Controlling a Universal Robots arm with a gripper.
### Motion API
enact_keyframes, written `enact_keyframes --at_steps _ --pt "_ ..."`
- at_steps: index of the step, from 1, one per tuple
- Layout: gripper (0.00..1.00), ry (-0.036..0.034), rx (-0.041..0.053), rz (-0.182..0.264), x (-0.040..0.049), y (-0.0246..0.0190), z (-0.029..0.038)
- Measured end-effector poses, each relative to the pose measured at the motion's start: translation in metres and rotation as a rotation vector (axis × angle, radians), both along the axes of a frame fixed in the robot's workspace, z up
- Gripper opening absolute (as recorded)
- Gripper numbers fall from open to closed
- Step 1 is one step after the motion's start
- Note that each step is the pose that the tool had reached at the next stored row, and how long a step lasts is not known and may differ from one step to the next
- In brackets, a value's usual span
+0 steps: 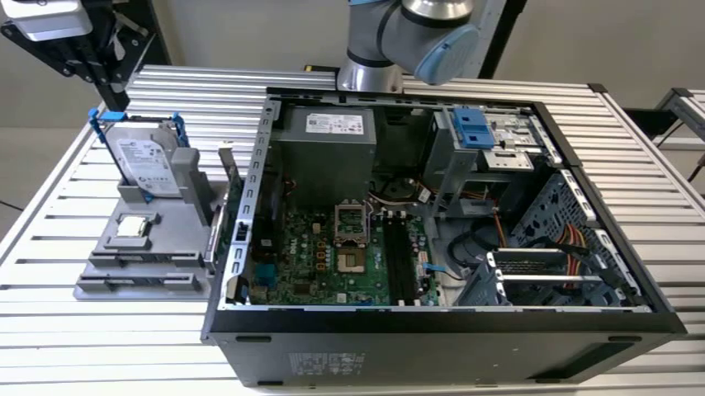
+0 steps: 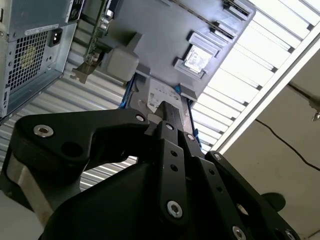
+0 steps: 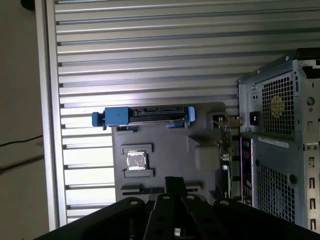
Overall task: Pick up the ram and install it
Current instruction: 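Reach for the ram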
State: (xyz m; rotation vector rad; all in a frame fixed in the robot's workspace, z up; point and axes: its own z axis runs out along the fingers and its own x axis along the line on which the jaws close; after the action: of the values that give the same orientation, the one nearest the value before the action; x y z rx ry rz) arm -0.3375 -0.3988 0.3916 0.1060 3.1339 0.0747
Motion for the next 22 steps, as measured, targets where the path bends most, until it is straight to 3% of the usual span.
enact_keyframes --at_steps 11,22 --pt "0.0 0.0 0.0 0.009 -0.0075 0.0 0.0" --pt "0.0 0.0001 0.0 0.009 -0.0082 -0.0019 0.0001"
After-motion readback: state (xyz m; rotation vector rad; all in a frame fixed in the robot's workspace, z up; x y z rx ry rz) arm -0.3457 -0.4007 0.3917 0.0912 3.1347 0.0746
